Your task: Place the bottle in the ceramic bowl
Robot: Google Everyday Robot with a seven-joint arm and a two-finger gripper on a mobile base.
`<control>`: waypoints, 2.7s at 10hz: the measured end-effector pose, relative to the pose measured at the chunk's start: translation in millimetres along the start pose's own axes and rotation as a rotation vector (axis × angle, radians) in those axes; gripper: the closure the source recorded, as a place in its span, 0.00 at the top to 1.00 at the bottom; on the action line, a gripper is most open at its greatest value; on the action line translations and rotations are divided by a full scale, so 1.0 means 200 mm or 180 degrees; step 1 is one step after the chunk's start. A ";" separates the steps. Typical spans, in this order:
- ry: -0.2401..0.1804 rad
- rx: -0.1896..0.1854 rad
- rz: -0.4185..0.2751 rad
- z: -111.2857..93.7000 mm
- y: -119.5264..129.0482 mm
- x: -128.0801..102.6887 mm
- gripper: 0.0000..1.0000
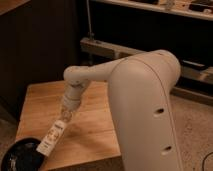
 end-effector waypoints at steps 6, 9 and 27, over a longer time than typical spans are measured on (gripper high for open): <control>-0.0007 -0.0025 0.0030 0.05 0.06 0.01 0.00; -0.0029 -0.0025 0.0024 0.09 0.08 0.01 0.00; 0.0007 0.0076 -0.0454 0.25 0.29 0.18 0.00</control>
